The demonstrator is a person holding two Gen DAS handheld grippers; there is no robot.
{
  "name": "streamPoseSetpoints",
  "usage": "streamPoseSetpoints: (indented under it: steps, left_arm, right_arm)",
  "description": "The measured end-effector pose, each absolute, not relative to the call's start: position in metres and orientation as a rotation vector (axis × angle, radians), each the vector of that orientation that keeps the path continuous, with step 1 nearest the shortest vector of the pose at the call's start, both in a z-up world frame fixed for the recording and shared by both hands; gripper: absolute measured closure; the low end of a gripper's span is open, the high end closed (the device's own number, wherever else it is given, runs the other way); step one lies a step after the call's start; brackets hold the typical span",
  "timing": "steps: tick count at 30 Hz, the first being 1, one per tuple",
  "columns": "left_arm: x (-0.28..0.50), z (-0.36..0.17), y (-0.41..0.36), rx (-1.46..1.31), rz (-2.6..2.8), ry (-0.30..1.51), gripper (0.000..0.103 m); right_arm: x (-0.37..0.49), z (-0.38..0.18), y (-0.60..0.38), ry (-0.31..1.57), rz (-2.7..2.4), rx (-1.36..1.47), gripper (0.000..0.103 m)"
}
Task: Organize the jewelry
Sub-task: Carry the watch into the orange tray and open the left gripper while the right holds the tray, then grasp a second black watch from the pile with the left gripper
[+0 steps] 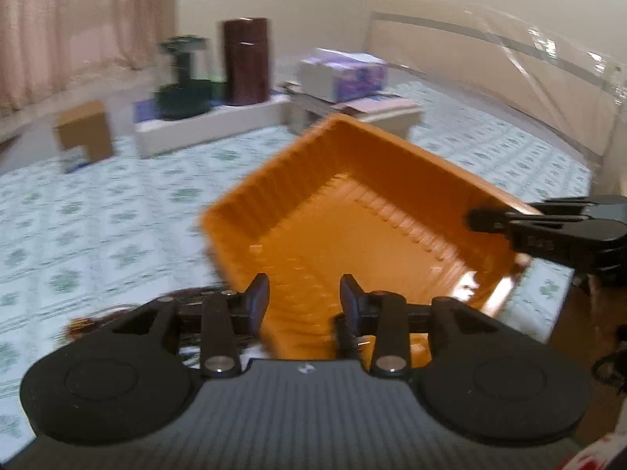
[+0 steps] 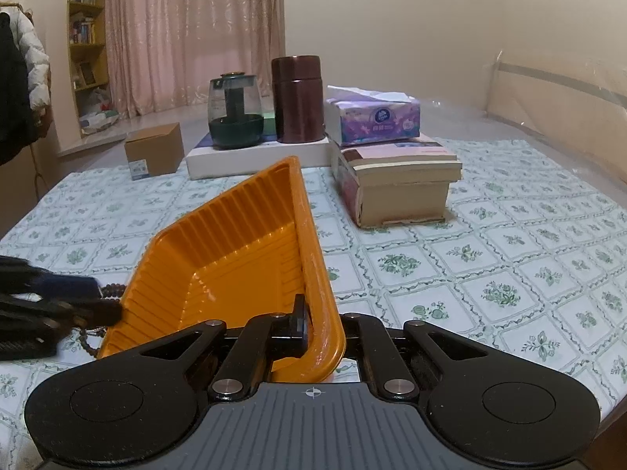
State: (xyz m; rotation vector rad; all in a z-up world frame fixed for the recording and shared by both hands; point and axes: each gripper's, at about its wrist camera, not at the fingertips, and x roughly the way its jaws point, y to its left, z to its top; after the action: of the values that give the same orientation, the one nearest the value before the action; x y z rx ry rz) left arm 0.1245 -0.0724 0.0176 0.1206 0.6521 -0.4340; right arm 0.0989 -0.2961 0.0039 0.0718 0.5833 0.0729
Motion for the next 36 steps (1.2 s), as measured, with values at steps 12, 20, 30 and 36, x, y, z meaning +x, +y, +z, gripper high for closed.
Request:
streamPoseSetpoints:
  steps: [12, 20, 30, 36]
  left_arm:
    - [0.1, -0.005, 0.034, 0.091, -0.118, 0.717, 0.067]
    - [0.101, -0.034, 0.05, 0.048, -0.093, 0.764, 0.067]
    - [0.125, -0.054, 0.04, 0.062, -0.106, 0.766, 0.068]
    - [0.133, -0.056, 0.042, 0.041, -0.133, 0.774, 0.08]
  right_arm:
    - [0.097, 0.004, -0.295, 0.586, 0.068, 0.079, 0.097]
    - [0.098, 0.005, -0.295, 0.589, 0.067, 0.075, 0.097]
    - [0.1, 0.004, -0.293, 0.595, 0.062, 0.057, 0.097]
    - [0.1, 0.002, -0.293, 0.599, 0.053, 0.054, 0.097]
